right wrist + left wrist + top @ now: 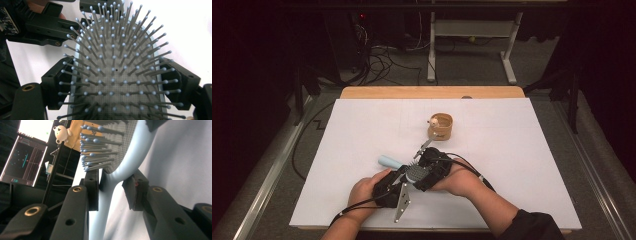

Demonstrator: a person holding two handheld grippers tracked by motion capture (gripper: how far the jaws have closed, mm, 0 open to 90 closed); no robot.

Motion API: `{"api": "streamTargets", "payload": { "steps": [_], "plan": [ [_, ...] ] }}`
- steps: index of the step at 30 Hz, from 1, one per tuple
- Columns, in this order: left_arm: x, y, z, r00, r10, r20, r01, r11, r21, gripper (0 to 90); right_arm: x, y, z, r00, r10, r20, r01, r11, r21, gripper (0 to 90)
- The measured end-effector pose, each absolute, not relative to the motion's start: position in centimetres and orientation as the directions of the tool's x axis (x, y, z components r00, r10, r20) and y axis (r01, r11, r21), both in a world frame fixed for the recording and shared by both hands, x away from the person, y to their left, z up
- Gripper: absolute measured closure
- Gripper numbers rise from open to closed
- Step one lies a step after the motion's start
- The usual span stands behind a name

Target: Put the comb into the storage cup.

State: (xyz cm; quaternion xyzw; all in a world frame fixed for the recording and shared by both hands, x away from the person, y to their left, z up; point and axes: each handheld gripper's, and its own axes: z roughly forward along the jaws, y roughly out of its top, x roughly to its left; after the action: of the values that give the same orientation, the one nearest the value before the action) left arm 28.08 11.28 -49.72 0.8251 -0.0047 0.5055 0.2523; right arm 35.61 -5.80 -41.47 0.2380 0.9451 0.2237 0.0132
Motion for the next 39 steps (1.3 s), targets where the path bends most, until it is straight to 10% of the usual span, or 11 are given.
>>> {"api": "streamTargets", "payload": {
  "steps": [39],
  "plan": [
    [28.4, 11.6, -49.0, 0.430, 0.287, 0.856, -0.260, -0.869, 0.422, 76.7, 35.7, -8.1, -39.2, -0.869, 0.493, 0.051, 0.462, 0.768, 0.445, 0.1]
  ]
}}
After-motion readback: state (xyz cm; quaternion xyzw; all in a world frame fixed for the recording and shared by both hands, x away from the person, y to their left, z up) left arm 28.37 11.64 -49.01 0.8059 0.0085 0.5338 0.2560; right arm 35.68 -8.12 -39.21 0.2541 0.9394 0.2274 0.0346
